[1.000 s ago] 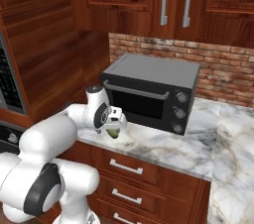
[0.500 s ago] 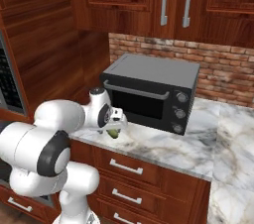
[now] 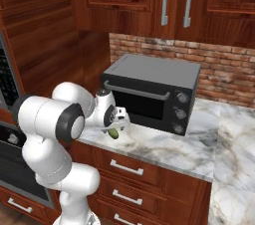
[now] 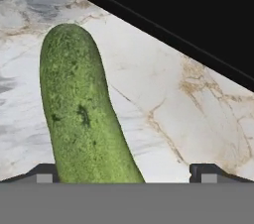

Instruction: Place the cucumber and potato inside the fridge drawer. Close the drawer after placing the vegetables.

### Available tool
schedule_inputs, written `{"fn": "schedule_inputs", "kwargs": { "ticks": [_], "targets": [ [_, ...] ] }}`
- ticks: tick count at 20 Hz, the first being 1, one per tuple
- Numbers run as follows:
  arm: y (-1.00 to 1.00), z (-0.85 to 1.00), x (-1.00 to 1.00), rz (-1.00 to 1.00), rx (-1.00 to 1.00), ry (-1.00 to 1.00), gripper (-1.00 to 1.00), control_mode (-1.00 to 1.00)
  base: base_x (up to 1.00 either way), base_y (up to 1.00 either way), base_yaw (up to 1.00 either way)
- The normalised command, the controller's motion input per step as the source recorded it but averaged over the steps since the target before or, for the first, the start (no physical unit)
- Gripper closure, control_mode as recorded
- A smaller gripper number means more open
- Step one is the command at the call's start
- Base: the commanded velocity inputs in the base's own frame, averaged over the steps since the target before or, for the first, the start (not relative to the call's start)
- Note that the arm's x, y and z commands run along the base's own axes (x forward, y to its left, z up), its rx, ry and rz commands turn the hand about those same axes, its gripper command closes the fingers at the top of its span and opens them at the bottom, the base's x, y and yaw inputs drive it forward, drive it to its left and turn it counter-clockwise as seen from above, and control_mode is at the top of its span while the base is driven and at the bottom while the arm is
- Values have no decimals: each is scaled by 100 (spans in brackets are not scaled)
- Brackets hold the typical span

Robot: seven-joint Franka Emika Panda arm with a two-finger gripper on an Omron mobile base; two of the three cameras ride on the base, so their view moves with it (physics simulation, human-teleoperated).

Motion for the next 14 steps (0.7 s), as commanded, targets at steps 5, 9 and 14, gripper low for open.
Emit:
{"fn": "schedule_inputs", "kwargs": {
  "ticks": [5, 9, 14],
  "targets": [
    [5, -57, 4, 8, 0, 1, -100, -100, 0, 0, 0],
    [15, -83, -15, 2, -3, 2, 100, -100, 0, 0, 0],
    [8, -44, 0, 3, 0, 7, 100, -100, 0, 0, 0]
  ]
}}
